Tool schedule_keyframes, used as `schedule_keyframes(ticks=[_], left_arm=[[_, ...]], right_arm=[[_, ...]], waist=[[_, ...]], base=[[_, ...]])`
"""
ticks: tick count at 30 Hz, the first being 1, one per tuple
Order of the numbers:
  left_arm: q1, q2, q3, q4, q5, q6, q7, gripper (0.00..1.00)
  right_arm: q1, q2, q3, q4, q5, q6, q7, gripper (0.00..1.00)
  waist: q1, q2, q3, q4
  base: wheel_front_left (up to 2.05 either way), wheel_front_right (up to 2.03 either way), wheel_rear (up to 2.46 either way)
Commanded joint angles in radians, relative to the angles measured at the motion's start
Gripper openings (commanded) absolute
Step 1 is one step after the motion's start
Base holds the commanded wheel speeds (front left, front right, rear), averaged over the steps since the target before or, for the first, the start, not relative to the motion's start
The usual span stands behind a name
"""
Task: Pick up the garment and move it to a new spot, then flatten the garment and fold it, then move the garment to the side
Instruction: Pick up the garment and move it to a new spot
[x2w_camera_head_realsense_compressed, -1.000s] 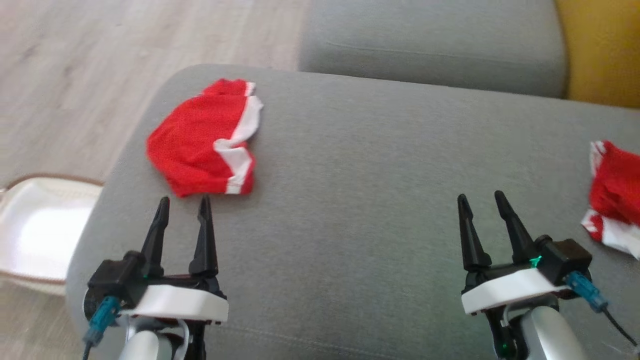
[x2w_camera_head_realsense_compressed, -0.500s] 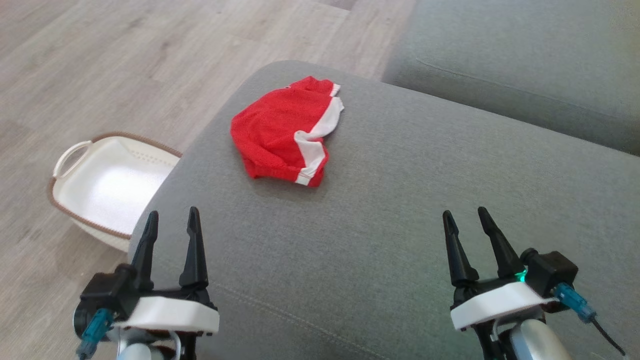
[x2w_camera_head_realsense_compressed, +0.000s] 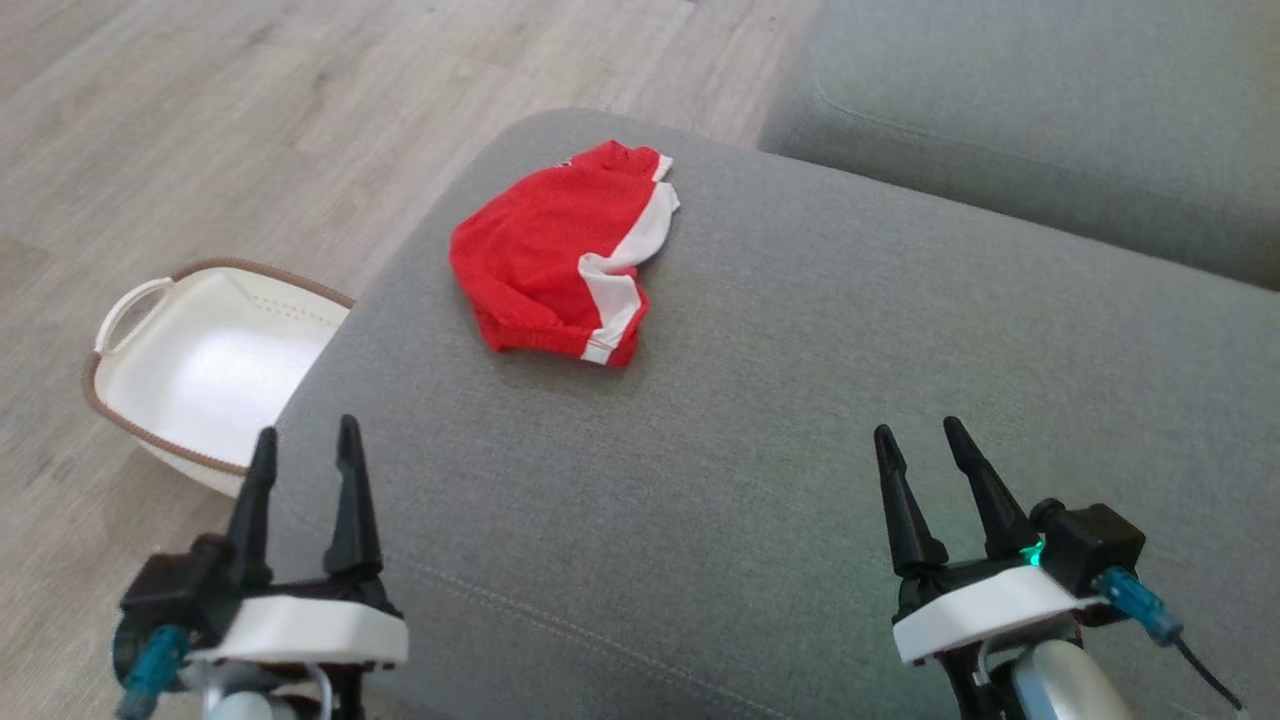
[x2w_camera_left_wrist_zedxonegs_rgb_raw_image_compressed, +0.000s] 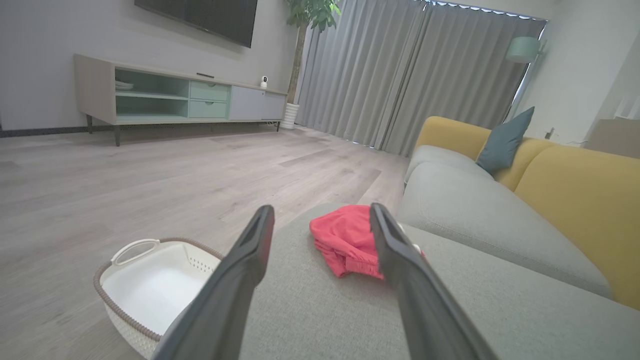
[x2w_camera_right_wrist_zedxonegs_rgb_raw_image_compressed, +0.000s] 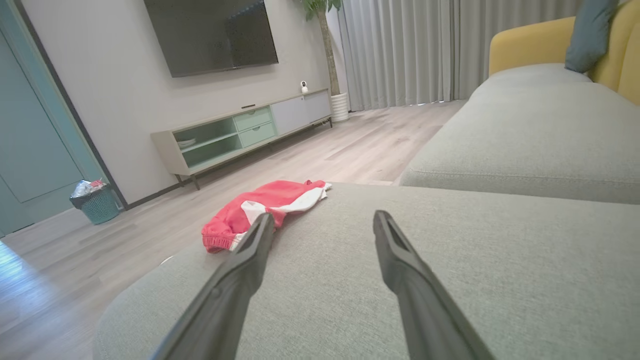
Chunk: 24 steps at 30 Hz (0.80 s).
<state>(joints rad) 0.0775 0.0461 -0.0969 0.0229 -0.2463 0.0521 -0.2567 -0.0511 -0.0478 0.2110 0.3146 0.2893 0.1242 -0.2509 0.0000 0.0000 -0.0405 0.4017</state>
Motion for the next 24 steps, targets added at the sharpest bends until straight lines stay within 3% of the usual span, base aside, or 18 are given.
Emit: schedule_keyframes(ticks=[1, 7, 12, 19, 24], left_arm=[[-0.060, 0.004, 0.042, -0.037, 0.005, -0.007, -0.005, 1.00], [-0.181, 0.029, 0.100, 0.012, 0.036, -0.074, -0.005, 1.00], [-0.368, 0.104, 0.098, 0.151, 0.031, -0.130, 0.028, 1.00], [-0.699, 0.222, 0.065, 0.423, -0.048, -0.175, 0.271, 1.00], [-0.878, 0.305, -0.030, 0.602, -0.138, -0.182, 0.437, 1.00]], right_arm=[[-0.043, -0.002, 0.016, -0.028, -0.006, 0.007, -0.011, 1.00], [-0.089, -0.002, -0.019, -0.042, -0.054, 0.007, -0.009, 1.00], [-0.136, -0.002, -0.078, -0.084, -0.110, 0.007, 0.012, 1.00], [-0.190, -0.002, -0.163, -0.192, -0.186, 0.007, 0.061, 1.00], [-0.219, -0.002, -0.177, -0.271, -0.202, 0.007, 0.088, 1.00]], waist=[[0.0000, 0.0000, 0.014, -0.016], [0.0000, 0.0000, 0.110, -0.091], [0.0000, 0.0000, 0.210, -0.145], [0.0000, 0.0000, 0.355, -0.213], [0.0000, 0.0000, 0.441, -0.272]], base=[[0.00, 0.00, 0.00], [0.00, 0.00, 0.00], [0.00, 0.00, 0.00], [0.00, 0.00, 0.00], [0.00, 0.00, 0.00]])
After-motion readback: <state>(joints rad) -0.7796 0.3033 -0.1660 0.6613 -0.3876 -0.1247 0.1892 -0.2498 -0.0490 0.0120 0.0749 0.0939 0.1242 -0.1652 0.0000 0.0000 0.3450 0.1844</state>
